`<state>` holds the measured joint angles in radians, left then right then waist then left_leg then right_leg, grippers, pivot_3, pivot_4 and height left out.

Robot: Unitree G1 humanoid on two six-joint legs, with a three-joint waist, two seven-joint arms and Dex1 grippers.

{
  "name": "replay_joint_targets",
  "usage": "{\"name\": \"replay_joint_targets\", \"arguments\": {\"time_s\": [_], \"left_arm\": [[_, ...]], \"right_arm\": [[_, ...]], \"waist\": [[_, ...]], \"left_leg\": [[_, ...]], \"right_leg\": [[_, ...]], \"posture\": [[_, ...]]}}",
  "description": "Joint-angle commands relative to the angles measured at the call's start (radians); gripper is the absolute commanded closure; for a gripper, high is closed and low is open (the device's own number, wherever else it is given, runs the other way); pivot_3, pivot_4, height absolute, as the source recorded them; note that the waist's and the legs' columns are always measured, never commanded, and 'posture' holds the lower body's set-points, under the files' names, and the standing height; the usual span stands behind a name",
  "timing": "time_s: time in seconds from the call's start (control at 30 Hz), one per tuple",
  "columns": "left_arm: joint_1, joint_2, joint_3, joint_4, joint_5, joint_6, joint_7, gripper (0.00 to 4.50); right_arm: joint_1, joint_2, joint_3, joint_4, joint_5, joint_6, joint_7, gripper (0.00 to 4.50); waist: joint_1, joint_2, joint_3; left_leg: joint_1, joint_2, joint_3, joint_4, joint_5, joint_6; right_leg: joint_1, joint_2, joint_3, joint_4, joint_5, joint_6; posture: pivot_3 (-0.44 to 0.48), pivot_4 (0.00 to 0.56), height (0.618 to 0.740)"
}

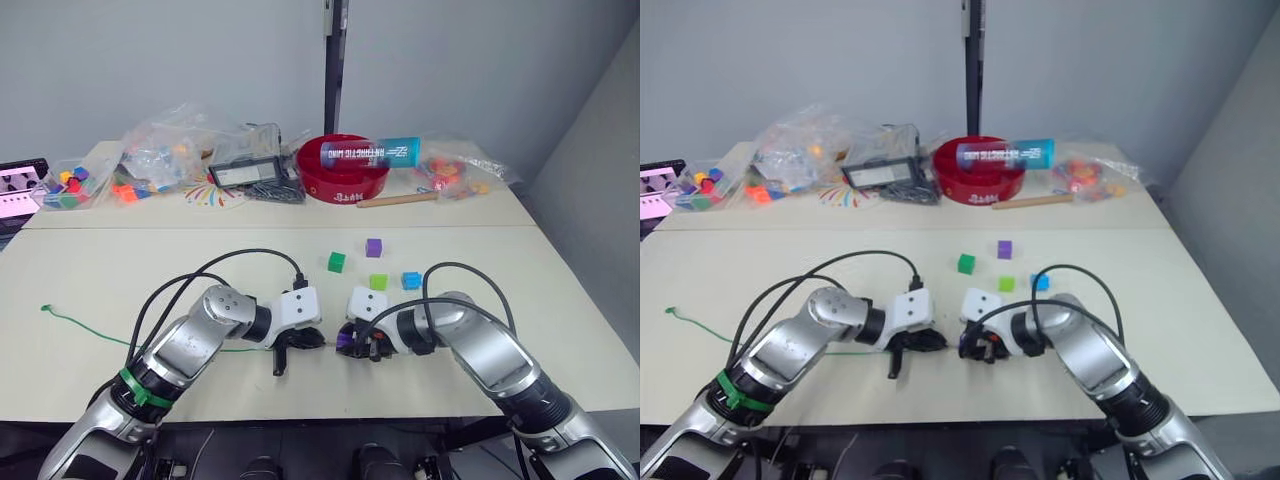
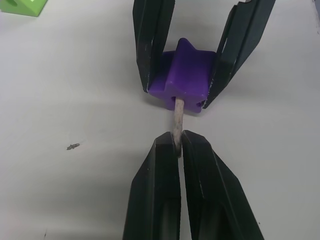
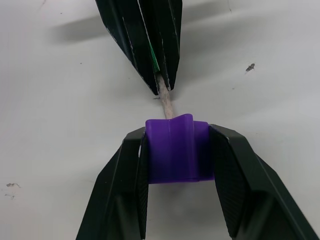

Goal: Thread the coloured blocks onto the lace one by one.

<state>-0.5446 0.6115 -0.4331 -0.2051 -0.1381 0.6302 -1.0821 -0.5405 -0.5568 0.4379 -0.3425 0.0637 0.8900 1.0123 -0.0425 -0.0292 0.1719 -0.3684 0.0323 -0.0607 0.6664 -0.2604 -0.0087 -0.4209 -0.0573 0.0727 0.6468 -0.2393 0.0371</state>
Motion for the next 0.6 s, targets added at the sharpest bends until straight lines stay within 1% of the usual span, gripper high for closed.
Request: {"name": "replay_joint_targets", "arguments": {"time_s": [0.03, 0.13, 0.27, 0.43, 0.6], "left_arm": [[-0.002, -0.055, 0.006, 0.003, -0.045, -0.057, -0.021, 4.5], [0.0, -0.055, 0.015, 0.02, -0.034, -0.095, -0.037, 4.5], [-0.006, -0.045, 0.006, 0.021, -0.012, -0.106, -0.05, 4.5], [-0.023, -0.009, 0.018, -0.062, -0.013, -0.023, -0.059, 4.5], [-0.017, -0.004, 0.023, -0.082, -0.02, 0.001, -0.056, 4.5]], "right_arm": [[-0.012, 0.044, 0.027, -0.011, 0.02, 0.028, -0.041, 3.23], [-0.013, 0.047, 0.027, -0.02, 0.021, 0.041, -0.049, 3.23], [-0.011, 0.047, 0.026, -0.036, 0.024, 0.06, -0.056, 3.23], [0.008, 0.059, 0.012, -0.055, 0.031, 0.111, -0.091, 3.23], [0.013, 0.066, 0.015, -0.062, 0.044, 0.128, -0.115, 3.23]], "waist": [[0.0, 0.0, 0.0], [-0.001, 0.0, -0.001], [-0.001, 0.0, -0.001], [-0.005, 0.0, -0.001], [-0.008, 0.0, 0.0]], "left_leg": [[0.0, 0.0, 0.0, 0.0, 0.0, 0.0], [0.0, 0.0, 0.0, 0.001, 0.0, 0.0], [0.0, 0.0, 0.0, 0.001, 0.0, 0.0], [0.0, 0.0, 0.0, 0.001, 0.0, 0.0], [-0.001, 0.001, -0.001, 0.001, 0.0, 0.0]], "right_leg": [[0.0, 0.0, 0.0, 0.0, 0.0, 0.0], [0.0, 0.0, 0.0, 0.0, 0.0, 0.0], [0.0, 0.0, 0.0, 0.001, 0.0, 0.0], [-0.001, 0.0, 0.0, 0.001, 0.0, 0.0], [-0.001, 0.001, 0.0, 0.001, 0.0, 0.0]], "posture": [[0.0, 0.15, 0.731], [0.0, 0.15, 0.731], [0.0, 0.15, 0.731], [0.0, 0.15, 0.731], [0.0, 0.15, 0.731]]}}
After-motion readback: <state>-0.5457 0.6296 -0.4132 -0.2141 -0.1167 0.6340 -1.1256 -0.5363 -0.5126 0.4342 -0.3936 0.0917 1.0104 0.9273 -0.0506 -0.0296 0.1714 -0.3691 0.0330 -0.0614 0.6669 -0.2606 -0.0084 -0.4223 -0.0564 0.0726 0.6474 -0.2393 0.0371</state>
